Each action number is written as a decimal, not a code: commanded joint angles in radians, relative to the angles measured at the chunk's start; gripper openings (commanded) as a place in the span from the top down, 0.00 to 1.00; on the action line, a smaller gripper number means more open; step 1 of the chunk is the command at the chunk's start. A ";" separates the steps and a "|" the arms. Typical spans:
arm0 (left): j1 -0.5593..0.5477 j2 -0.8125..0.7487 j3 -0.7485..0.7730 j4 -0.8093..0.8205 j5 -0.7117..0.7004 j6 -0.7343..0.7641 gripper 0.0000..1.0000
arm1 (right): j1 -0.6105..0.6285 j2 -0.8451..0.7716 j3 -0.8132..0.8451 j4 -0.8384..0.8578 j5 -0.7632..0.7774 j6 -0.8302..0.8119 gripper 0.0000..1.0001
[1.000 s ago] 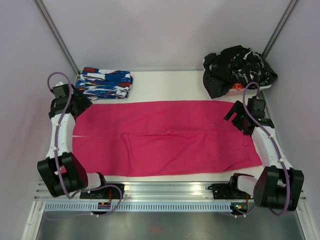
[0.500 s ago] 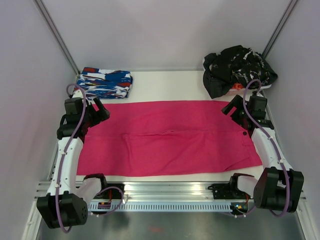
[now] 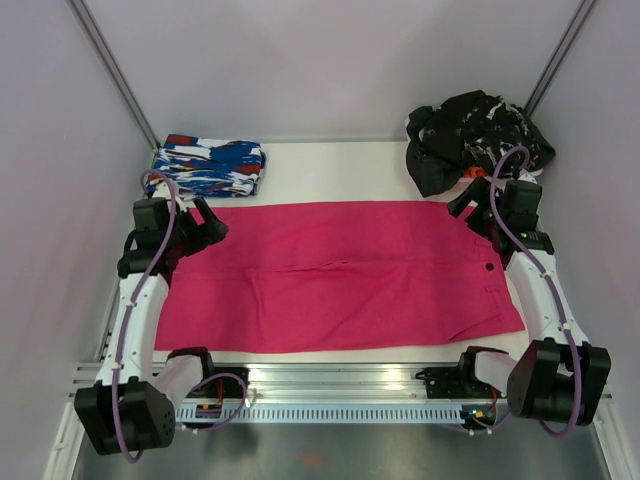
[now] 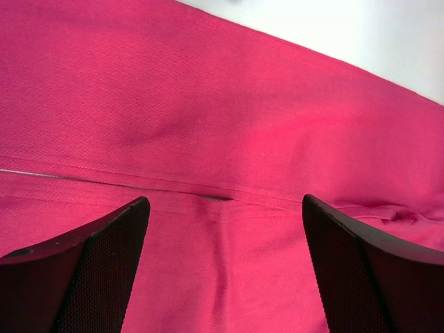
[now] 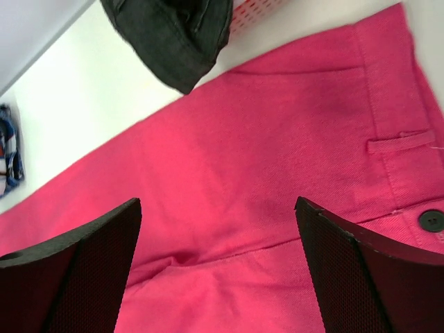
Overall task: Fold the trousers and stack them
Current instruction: Flatten the trousers out, then fold the trousers
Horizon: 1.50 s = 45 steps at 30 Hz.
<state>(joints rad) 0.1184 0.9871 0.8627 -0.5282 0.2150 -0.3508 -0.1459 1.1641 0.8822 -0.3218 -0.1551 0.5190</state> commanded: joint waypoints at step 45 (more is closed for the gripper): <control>0.004 -0.174 -0.151 -0.052 -0.307 -0.427 0.00 | 0.002 -0.085 -0.230 0.322 0.404 0.460 0.02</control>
<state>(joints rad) 0.1184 0.8330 0.7471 -0.6231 -0.0456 -0.6682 -0.1432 1.2137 0.6762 -0.0071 0.2878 0.9401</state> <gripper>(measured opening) 0.993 0.979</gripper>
